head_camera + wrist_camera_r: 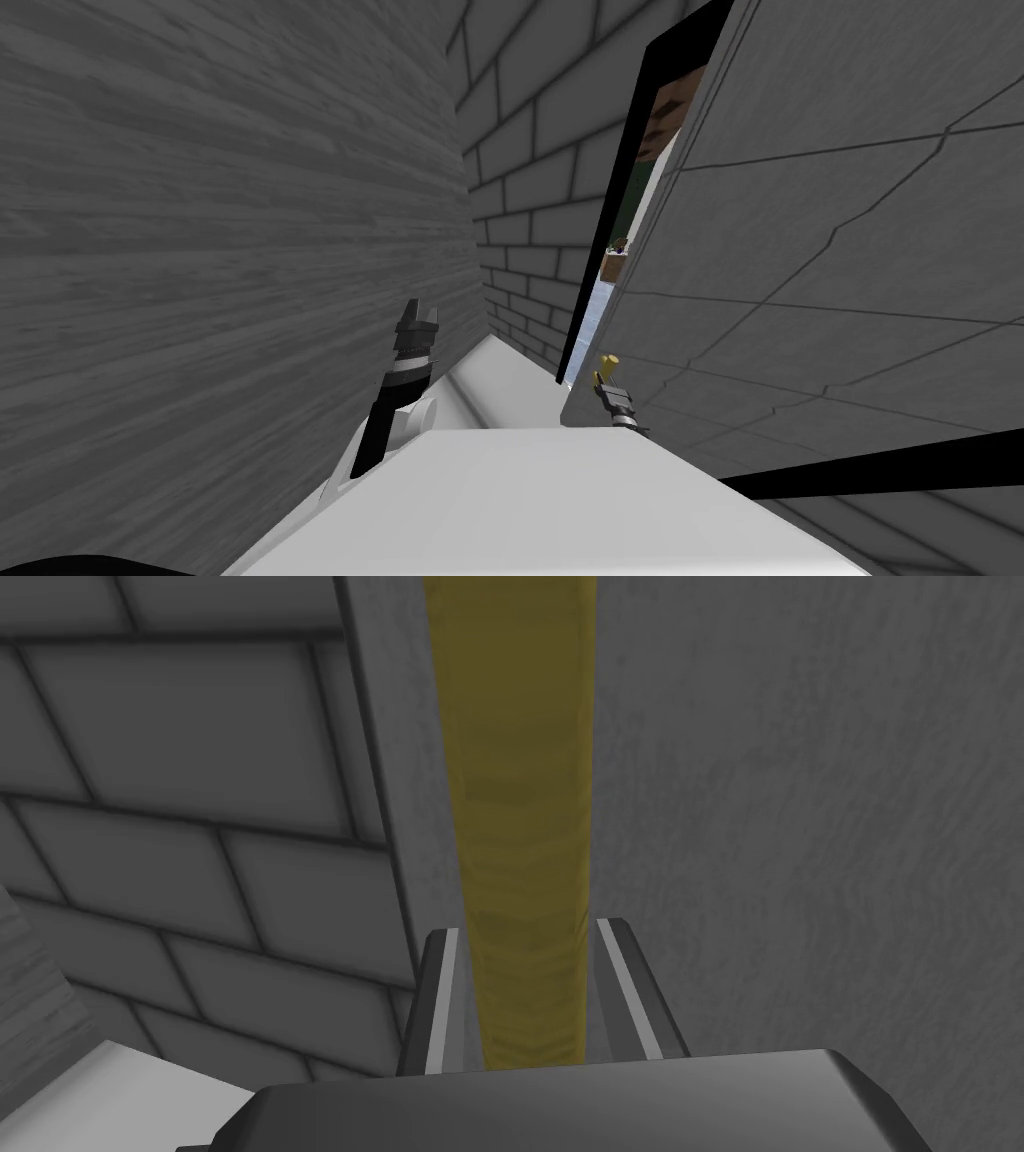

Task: Pull the door open

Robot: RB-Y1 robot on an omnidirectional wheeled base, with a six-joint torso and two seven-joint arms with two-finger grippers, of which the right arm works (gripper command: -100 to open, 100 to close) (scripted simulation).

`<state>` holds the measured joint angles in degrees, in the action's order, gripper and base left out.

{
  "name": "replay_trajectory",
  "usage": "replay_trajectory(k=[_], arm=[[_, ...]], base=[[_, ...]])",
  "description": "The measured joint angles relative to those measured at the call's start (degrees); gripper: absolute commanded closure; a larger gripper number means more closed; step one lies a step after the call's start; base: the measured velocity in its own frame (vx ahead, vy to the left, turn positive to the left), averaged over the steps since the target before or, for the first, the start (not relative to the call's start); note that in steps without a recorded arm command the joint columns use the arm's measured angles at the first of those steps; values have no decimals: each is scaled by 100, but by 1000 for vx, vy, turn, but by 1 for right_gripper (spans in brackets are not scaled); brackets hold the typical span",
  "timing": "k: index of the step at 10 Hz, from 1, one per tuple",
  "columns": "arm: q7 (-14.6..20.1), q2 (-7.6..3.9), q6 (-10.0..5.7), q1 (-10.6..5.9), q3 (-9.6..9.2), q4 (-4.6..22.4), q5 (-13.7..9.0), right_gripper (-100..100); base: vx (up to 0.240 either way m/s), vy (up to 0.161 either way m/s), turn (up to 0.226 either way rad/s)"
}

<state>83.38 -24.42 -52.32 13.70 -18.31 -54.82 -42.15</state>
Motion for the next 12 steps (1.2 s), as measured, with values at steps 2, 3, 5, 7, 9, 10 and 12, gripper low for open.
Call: replay_trajectory(k=[2, 3, 5, 7, 9, 10, 12], arm=[[111, -140, -97, 60, -86, -37, 40, 100], [166, -193, -138, 111, -149, -77, 67, 100], [292, -315, -246, 218, -310, -130, 139, 100], [447, -425, -367, 247, -460, -74, 209, 100], [495, -469, -405, 286, -511, -61, 232, 100], [541, -519, -474, 303, -541, -60, 251, 100], [665, -589, -630, 320, -654, 24, 314, 100]], base=[[-244, -20, 120], [-254, -53, 140], [-238, -22, 102], [-185, -9, 51], [-200, -24, 155], [-222, -31, 108], [-216, -51, 111]])
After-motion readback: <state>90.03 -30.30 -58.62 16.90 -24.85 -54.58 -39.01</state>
